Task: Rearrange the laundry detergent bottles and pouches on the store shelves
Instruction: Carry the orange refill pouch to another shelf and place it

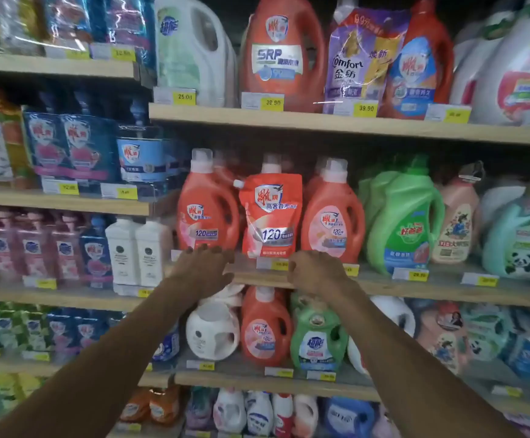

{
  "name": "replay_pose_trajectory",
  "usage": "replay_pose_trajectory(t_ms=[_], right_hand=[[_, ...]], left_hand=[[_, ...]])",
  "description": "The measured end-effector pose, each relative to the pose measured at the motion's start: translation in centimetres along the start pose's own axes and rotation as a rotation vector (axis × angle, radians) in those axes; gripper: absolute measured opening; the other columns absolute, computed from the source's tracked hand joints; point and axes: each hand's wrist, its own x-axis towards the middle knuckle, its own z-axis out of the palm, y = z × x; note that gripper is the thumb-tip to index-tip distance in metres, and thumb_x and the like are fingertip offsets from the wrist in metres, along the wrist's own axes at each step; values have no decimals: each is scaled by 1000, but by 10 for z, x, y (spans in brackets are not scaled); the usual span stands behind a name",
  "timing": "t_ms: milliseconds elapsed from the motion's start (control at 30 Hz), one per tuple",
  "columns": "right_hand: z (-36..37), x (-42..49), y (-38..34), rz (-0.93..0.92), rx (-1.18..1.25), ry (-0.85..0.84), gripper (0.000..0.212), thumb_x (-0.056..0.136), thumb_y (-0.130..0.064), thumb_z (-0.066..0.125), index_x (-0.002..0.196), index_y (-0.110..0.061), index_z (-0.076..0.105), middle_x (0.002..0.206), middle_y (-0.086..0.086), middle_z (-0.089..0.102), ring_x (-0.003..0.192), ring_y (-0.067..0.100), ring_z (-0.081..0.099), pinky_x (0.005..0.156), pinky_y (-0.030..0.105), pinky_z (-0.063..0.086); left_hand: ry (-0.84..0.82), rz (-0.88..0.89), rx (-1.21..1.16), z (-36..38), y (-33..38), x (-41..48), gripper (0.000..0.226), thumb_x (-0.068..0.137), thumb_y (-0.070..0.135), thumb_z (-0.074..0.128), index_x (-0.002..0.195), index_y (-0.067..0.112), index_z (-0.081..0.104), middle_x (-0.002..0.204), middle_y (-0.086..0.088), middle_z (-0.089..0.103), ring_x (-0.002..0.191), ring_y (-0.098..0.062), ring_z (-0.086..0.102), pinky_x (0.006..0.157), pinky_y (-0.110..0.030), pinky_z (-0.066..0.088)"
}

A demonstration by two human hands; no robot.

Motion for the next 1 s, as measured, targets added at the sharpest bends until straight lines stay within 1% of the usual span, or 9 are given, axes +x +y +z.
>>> replay_pose_trajectory(t_ms=[133, 300, 433, 567, 633, 700, 800, 867, 1000], right_hand=[[10, 46, -3, 66, -22, 1, 22, 93, -34, 56, 103, -18, 68, 108, 9, 74, 100, 33, 68, 85, 40, 55], [24, 93, 9, 201, 82, -45, 33, 94, -44, 60, 116, -21, 66, 115, 7, 73, 105, 32, 69, 90, 41, 54], [43, 135, 14, 236, 496, 11, 65, 88, -46, 73, 137, -15, 45, 131, 7, 64, 117, 32, 64, 96, 42, 52], [68, 164, 20, 208, 887, 58, 108, 77, -26, 87, 155, -13, 13, 142, 3, 54, 130, 28, 56, 106, 42, 49], [80, 176, 28, 185, 1050, 109, 116, 69, -11, 92, 154, -15, 14, 134, -3, 55, 129, 23, 55, 99, 32, 50], [89, 185, 34, 177, 1133, 123, 113, 63, -7, 94, 148, -20, 20, 125, -10, 55, 121, 15, 56, 86, 17, 49], [98, 196, 39, 179, 1152, 102, 103, 63, -6, 93, 132, -33, 23, 119, -14, 58, 112, 9, 59, 74, 11, 48], [102, 200, 40, 181, 1139, 87, 95, 66, -5, 91, 128, -33, 26, 117, -14, 60, 110, 9, 61, 75, 13, 47], [100, 201, 39, 185, 1163, 93, 84, 70, -8, 90, 128, -29, 33, 115, -14, 63, 101, -2, 61, 71, 11, 49]], left_hand=[[35, 65, 12, 11, -20, 53, 40, 91, 42, 52, 127, 25, 57, 129, -7, 66, 119, -33, 62, 100, -48, 50], [0, 13, -492, 30, -26, 113, 33, 96, 38, 56, 123, 20, 59, 121, -8, 71, 111, -32, 68, 93, -40, 52], [-3, 9, -1072, 50, -18, 149, 42, 97, 26, 63, 133, 7, 54, 129, -6, 66, 115, -23, 63, 99, -34, 48], [-56, 12, -1314, 69, -9, 177, 49, 91, 9, 72, 135, 7, 51, 130, -11, 67, 104, -15, 67, 83, -18, 53], [-72, -14, -1352, 79, -6, 189, 56, 83, 3, 79, 132, 3, 52, 124, -12, 70, 99, -15, 70, 80, -18, 58], [-101, -27, -1393, 88, -4, 199, 71, 76, 0, 83, 137, 5, 46, 126, -11, 69, 111, -24, 68, 91, -34, 59], [-105, 8, -1417, 99, -3, 210, 81, 75, -8, 81, 140, 12, 37, 122, -6, 67, 102, -11, 69, 84, -23, 57], [-106, 24, -1408, 103, -2, 215, 74, 81, -10, 75, 141, 11, 37, 111, -16, 67, 87, -21, 69, 81, -31, 55], [-37, -72, -1364, 105, -4, 218, 47, 88, 2, 72, 132, 5, 56, 119, -20, 71, 107, -36, 69, 99, -51, 54]])
